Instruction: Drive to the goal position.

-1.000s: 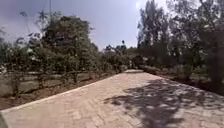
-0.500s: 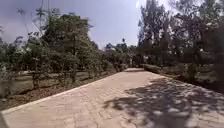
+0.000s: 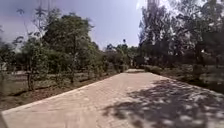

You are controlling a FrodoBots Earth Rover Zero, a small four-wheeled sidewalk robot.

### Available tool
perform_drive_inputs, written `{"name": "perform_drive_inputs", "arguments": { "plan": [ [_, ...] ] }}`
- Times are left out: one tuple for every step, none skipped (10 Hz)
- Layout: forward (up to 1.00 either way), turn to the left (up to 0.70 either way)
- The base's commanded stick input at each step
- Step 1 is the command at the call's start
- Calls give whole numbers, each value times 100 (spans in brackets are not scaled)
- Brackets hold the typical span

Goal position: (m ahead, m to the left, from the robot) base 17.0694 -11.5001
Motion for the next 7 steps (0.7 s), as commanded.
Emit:
{"name": "perform_drive_inputs", "arguments": {
  "plan": [
    [50,0],
    [50,0],
    [50,0],
    [50,0],
    [50,0],
    [50,0],
    [50,0]
  ]
}}
